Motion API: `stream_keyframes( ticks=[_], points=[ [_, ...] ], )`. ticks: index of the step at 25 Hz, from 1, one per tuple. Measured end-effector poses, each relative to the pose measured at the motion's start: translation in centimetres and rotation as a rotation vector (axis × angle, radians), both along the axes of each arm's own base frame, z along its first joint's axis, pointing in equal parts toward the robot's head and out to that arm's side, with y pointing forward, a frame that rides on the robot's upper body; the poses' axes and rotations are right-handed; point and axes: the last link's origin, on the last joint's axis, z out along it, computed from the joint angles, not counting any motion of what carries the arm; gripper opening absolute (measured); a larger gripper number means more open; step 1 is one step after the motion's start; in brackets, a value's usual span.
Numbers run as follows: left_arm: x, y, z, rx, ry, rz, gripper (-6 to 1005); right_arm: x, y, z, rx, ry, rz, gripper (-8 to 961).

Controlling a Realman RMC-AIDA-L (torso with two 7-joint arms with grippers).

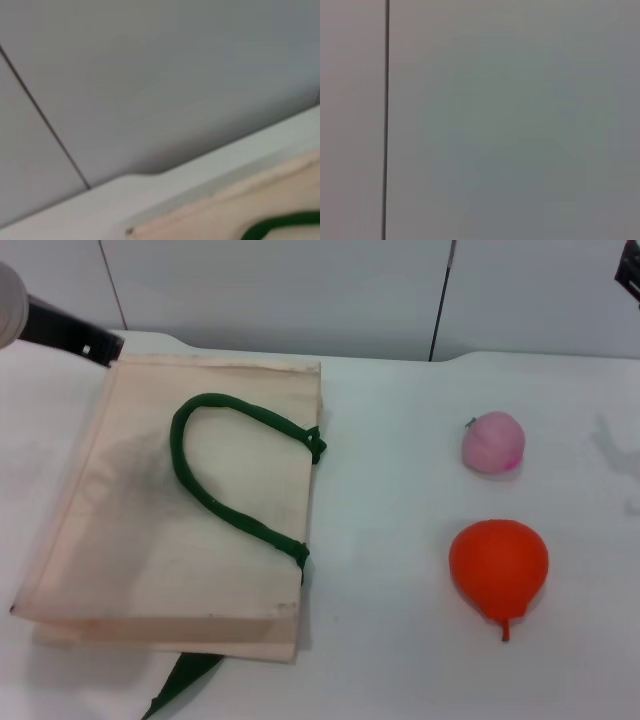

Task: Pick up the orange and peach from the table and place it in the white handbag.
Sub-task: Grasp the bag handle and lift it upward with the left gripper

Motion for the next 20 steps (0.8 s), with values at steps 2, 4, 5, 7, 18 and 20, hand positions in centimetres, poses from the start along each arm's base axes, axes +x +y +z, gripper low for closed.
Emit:
stream_keyframes(
  ticks=[2, 4, 5, 7, 18, 20],
  points=[
    [0.0, 0.2, -0.1, -0.013, 0.026, 0.019, 171, 0.0, 0.0, 0.0, 0.0, 0.0, 0.001, 873],
    [0.0, 0.3, -0.2, -0.021, 0.037, 0.023, 172, -0.1, 0.0, 0.0, 0.0, 0.0, 0.002, 872],
    [0.0, 0.3, -0.2, -0.024, 0.039, 0.023, 172, -0.1, 0.0, 0.0, 0.0, 0.001, 0.003, 872],
    [0.1, 0.7, -0.4, -0.029, 0.038, 0.016, 173, -0.2, 0.1, 0.0, 0.001, 0.002, 0.005, 872],
    [1.2, 2.6, -3.4, -0.1, 0.027, 0.0, 367, -0.6, 0.2, 0.0, -0.007, 0.005, 0.012, 871],
    [1.3, 2.7, -3.6, -0.103, 0.028, -0.002, 386, -0.6, 0.2, 0.0, -0.007, 0.005, 0.012, 871]
  ],
)
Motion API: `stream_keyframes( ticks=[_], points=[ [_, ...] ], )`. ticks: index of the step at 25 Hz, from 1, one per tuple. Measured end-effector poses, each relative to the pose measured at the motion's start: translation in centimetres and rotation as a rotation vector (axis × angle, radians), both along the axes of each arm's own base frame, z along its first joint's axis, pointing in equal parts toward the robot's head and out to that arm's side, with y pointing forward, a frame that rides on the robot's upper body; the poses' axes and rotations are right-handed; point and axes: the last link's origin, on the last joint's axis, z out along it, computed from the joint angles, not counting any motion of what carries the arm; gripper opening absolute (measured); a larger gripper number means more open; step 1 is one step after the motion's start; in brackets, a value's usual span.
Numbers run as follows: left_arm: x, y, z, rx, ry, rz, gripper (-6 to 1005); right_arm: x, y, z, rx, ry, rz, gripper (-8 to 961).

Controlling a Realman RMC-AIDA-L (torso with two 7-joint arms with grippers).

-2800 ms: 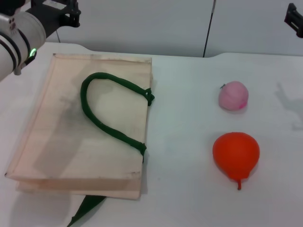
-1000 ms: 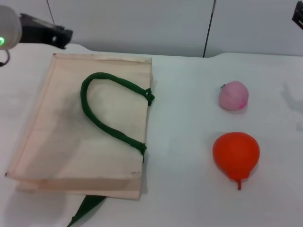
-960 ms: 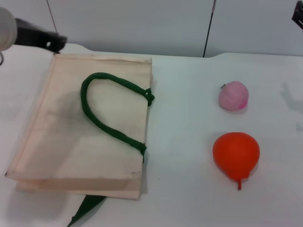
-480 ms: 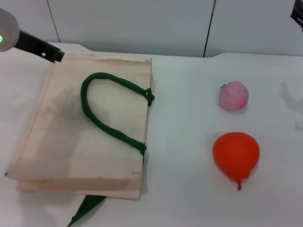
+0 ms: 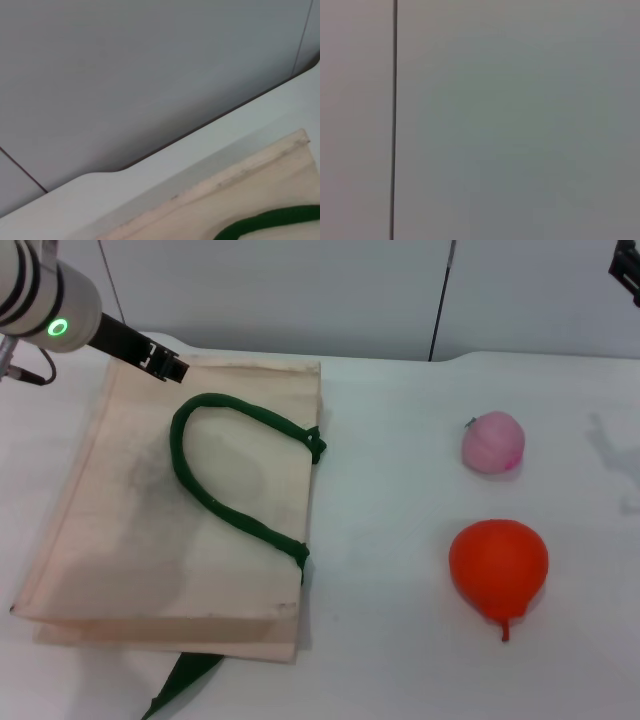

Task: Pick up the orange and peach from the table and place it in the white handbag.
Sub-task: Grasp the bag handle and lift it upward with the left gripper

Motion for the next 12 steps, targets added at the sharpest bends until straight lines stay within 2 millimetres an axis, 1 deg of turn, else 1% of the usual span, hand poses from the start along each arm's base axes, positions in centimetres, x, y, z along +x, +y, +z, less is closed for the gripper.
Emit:
stream_keyframes(
  ticks=[4, 12],
  points=[
    [-0.2, 0.1, -0.1, 0.006, -0.007, 0.009, 429, 0.0, 0.0, 0.0, 0.0, 0.0, 0.0, 872],
    [-1.4, 0.6, -1.0, -0.005, -0.017, 0.064, 526, 0.0, 0.0, 0.0, -0.003, -0.001, -0.001, 872]
  ],
)
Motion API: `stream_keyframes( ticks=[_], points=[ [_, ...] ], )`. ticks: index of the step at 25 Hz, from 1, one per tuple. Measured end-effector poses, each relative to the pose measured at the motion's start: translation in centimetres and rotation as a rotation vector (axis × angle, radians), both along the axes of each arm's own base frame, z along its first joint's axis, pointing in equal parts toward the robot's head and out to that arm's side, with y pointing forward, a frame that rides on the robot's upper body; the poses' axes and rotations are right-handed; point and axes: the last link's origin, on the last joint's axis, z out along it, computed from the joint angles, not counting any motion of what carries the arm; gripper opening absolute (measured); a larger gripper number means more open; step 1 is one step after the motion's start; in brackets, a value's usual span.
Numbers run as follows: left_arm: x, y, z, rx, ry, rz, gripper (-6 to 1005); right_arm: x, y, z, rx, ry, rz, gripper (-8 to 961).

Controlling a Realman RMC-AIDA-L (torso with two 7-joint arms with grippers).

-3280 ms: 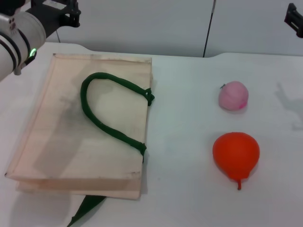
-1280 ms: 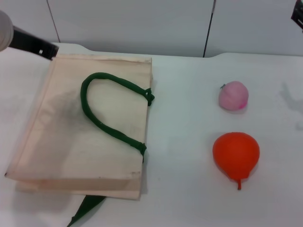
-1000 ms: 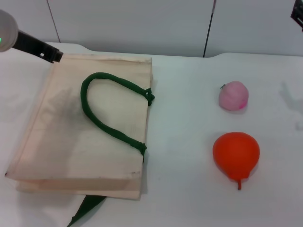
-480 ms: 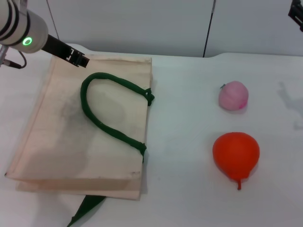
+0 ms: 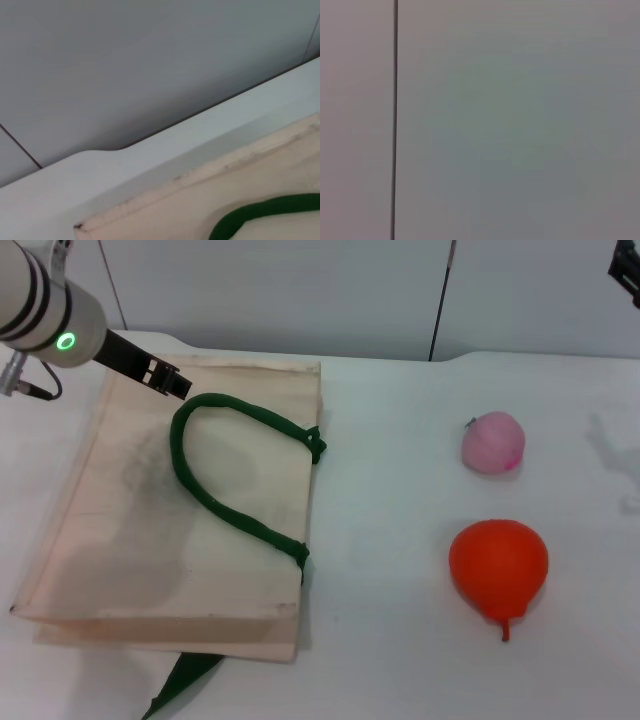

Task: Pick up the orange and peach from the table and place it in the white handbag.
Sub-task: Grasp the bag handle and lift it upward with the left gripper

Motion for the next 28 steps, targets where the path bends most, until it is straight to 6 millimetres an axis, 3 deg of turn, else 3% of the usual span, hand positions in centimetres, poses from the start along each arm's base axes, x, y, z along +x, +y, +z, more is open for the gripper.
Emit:
stream_keyframes(
  ticks=[4, 16, 28],
  points=[
    [-0.5, 0.2, -0.4, -0.001, -0.002, 0.009, 571, -0.1, 0.1, -0.1, -0.008, -0.001, 0.0, 872],
    [-2.4, 1.5, -2.2, 0.012, -0.017, 0.036, 562, -0.4, 0.2, 0.0, -0.007, 0.002, 0.008, 873],
    [-2.8, 2.1, -3.6, 0.011, -0.037, 0.023, 557, -0.8, 0.1, -0.1, -0.008, 0.004, 0.02, 873]
  ],
)
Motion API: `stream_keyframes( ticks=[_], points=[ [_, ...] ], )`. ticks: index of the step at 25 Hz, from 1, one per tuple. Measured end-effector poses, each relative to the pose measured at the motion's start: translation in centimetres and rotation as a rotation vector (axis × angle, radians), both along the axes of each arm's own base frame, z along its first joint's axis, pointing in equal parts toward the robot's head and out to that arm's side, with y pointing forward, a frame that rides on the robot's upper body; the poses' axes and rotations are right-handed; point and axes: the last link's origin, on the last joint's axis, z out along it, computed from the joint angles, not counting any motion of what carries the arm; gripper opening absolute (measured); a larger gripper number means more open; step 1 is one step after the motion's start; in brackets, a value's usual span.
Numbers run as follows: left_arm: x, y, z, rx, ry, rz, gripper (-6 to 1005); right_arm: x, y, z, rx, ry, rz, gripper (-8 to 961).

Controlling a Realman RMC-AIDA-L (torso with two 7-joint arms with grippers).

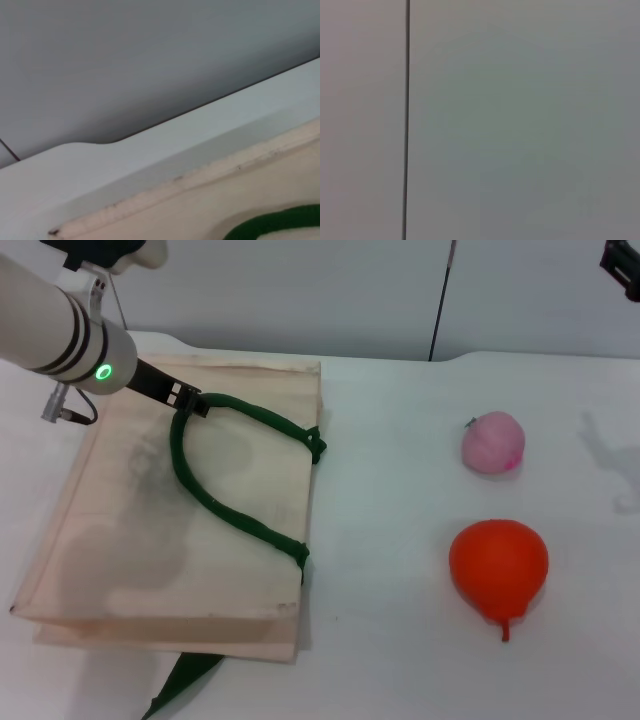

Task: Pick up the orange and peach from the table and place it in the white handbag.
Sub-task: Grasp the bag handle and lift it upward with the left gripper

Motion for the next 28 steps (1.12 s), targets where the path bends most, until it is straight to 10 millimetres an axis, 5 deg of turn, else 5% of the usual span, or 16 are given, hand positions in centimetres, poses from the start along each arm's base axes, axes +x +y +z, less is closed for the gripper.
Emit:
stream_keyframes(
  ticks=[28],
  points=[
    [-1.7, 0.5, -1.5, 0.032, 0.017, -0.008, 513, -0.5, -0.1, 0.1, 0.004, 0.004, 0.015, 875]
  ],
)
